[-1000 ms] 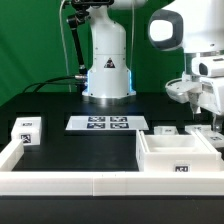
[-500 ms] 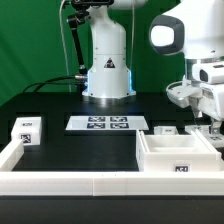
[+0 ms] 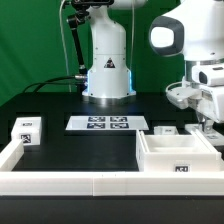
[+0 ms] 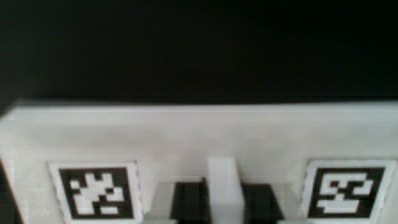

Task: Assemble cabinet

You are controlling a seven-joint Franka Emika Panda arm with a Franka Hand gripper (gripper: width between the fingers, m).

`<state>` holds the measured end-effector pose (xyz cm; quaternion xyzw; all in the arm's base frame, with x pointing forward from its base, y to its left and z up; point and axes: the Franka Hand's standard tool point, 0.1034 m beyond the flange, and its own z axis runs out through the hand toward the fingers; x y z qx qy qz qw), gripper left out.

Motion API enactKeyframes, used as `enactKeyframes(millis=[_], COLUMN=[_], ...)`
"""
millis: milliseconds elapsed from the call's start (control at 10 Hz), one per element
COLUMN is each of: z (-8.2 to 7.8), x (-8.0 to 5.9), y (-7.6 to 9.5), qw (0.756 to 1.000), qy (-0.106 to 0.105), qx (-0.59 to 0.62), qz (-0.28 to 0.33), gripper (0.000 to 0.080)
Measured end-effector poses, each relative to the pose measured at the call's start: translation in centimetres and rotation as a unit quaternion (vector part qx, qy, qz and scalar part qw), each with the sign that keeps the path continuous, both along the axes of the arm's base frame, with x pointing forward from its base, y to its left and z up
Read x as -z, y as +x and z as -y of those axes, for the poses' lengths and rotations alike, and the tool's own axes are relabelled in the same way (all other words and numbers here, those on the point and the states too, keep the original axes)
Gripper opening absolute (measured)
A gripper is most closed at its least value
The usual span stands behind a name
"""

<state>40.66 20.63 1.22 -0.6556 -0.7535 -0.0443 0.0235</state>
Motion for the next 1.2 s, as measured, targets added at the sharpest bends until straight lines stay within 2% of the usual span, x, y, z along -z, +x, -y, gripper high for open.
enactKeyframes(millis=[100,500,600,800,1200], z=[0.0,0.1,0.5,2.4,8.5], x=[-0.1,-0.1,-0.8,-2.5,-3.1], y=[0.1,0.1,0.2,0.6,2.2], qw=[1.000,1.000,1.000,0.998,0.995], qy=[0.000,0.000,-0.003,-0.013,-0.025], qx=[0.001,0.002,0.025,0.057,0.095], qz=[0.002,0.001,0.002,0.012,0.021], gripper=[0.0068,0.0068,0.0068,0.0068,0.0068])
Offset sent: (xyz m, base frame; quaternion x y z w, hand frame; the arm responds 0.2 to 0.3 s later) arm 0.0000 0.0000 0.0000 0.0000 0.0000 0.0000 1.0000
